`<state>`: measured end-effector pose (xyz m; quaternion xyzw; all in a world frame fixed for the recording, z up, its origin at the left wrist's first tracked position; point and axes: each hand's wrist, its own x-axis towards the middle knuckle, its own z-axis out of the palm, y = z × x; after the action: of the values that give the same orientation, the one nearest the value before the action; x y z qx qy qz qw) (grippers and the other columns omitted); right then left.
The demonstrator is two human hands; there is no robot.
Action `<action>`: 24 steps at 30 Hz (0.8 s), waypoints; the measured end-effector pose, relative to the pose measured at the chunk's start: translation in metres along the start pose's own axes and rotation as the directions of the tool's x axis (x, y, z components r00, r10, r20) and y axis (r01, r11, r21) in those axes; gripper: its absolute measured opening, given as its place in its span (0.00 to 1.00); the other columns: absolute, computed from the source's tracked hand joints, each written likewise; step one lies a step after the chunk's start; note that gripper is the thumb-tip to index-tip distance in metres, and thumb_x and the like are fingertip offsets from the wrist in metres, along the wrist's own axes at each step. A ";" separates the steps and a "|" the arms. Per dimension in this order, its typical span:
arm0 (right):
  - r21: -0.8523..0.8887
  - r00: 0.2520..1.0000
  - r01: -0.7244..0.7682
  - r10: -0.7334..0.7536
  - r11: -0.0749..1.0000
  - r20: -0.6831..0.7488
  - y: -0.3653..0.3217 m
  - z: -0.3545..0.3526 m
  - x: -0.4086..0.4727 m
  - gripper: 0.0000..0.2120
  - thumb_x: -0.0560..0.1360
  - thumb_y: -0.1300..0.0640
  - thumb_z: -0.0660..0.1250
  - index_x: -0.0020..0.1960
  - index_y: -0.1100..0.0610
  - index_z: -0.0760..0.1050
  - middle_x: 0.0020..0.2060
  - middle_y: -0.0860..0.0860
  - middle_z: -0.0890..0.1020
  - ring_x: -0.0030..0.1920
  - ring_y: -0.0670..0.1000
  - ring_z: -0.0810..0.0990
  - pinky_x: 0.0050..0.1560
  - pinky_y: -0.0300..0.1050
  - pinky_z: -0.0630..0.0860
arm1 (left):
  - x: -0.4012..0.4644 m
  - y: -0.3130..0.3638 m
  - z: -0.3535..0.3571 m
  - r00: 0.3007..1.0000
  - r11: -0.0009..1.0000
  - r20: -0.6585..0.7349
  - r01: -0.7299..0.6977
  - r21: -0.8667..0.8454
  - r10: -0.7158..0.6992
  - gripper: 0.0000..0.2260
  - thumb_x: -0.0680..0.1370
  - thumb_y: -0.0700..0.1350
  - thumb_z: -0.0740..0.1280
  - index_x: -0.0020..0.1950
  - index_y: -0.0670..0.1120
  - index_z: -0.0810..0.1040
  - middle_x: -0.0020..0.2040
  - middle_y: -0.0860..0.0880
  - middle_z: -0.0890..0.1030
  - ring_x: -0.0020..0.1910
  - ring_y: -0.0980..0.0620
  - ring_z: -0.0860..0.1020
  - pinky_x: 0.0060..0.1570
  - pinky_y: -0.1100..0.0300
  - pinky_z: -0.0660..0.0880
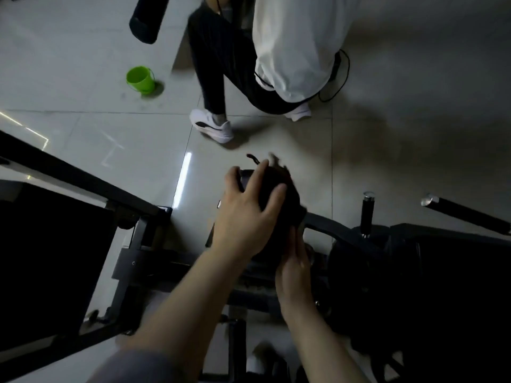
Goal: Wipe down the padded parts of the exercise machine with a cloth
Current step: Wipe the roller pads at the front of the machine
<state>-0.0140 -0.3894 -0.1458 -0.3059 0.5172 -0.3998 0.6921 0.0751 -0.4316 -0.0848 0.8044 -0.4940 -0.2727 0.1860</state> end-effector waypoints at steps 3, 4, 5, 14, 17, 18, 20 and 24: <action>-0.080 0.938 -0.332 0.320 0.940 -0.133 0.039 -0.022 0.005 0.19 0.82 0.54 0.50 0.72 0.53 0.63 0.71 0.51 0.66 0.70 0.49 0.66 0.66 0.38 0.64 | -0.004 -0.001 0.012 0.997 0.998 -0.076 0.033 0.058 -0.028 0.22 0.77 0.66 0.52 0.71 0.66 0.59 0.74 0.52 0.58 0.67 0.47 0.68 0.56 0.52 0.70; -0.104 0.908 -0.406 0.388 0.908 -0.156 0.047 -0.025 0.011 0.20 0.82 0.54 0.49 0.73 0.57 0.62 0.71 0.53 0.66 0.70 0.52 0.66 0.68 0.43 0.64 | -0.007 -0.004 0.011 0.995 0.998 -0.093 0.032 0.061 -0.026 0.23 0.76 0.66 0.50 0.71 0.66 0.60 0.73 0.53 0.59 0.67 0.48 0.69 0.55 0.52 0.71; -0.124 0.897 -0.438 0.424 0.890 -0.126 0.046 -0.028 0.018 0.20 0.82 0.54 0.49 0.72 0.59 0.62 0.71 0.55 0.67 0.69 0.54 0.67 0.69 0.48 0.65 | -0.006 -0.005 0.011 0.994 0.997 -0.109 0.027 0.069 -0.020 0.23 0.75 0.66 0.50 0.70 0.66 0.60 0.72 0.53 0.59 0.66 0.49 0.69 0.53 0.53 0.71; -0.004 0.985 0.146 -0.145 0.989 0.089 -0.036 0.013 0.040 0.13 0.77 0.48 0.57 0.61 0.39 0.70 0.61 0.47 0.76 0.62 0.42 0.74 0.64 0.40 0.70 | -0.001 -0.004 0.010 0.990 0.998 -0.137 0.031 0.046 -0.025 0.27 0.72 0.65 0.41 0.69 0.64 0.63 0.68 0.55 0.64 0.50 0.61 0.69 0.46 0.60 0.68; -0.032 0.990 0.086 -0.082 0.996 0.111 -0.024 0.007 0.063 0.19 0.79 0.46 0.53 0.69 0.44 0.65 0.69 0.52 0.70 0.69 0.49 0.68 0.66 0.38 0.63 | -0.002 -0.006 0.011 0.990 0.997 -0.140 0.029 0.072 -0.018 0.26 0.73 0.65 0.41 0.69 0.65 0.62 0.69 0.55 0.64 0.48 0.63 0.67 0.44 0.59 0.69; -0.042 0.994 -0.045 0.049 0.998 0.101 -0.016 0.001 0.076 0.21 0.80 0.47 0.52 0.72 0.49 0.61 0.72 0.52 0.66 0.71 0.50 0.64 0.63 0.33 0.60 | -0.003 -0.007 0.011 0.990 0.996 -0.138 0.029 0.083 -0.017 0.25 0.74 0.65 0.42 0.69 0.66 0.62 0.69 0.56 0.63 0.49 0.64 0.66 0.43 0.60 0.68; -0.039 0.955 -0.291 0.292 0.956 0.050 0.009 -0.018 0.105 0.23 0.82 0.50 0.50 0.74 0.57 0.57 0.73 0.54 0.63 0.71 0.52 0.64 0.56 0.32 0.60 | -0.004 -0.008 0.011 0.991 0.996 -0.129 0.029 0.089 -0.018 0.24 0.74 0.65 0.43 0.68 0.66 0.61 0.68 0.55 0.63 0.50 0.64 0.66 0.38 0.64 0.67; -0.008 0.860 -0.509 0.508 0.861 -0.056 0.058 -0.036 0.120 0.20 0.83 0.54 0.48 0.74 0.56 0.58 0.71 0.57 0.65 0.68 0.56 0.66 0.65 0.42 0.64 | -0.003 -0.008 0.012 0.991 0.996 -0.132 0.026 0.083 -0.015 0.23 0.73 0.66 0.45 0.67 0.67 0.62 0.68 0.54 0.64 0.55 0.57 0.71 0.38 0.66 0.67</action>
<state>-0.0178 -0.4654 -0.2612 -0.1558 0.6019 -0.2052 0.7558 0.0720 -0.4254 -0.0981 0.8326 -0.4837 -0.2001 0.1809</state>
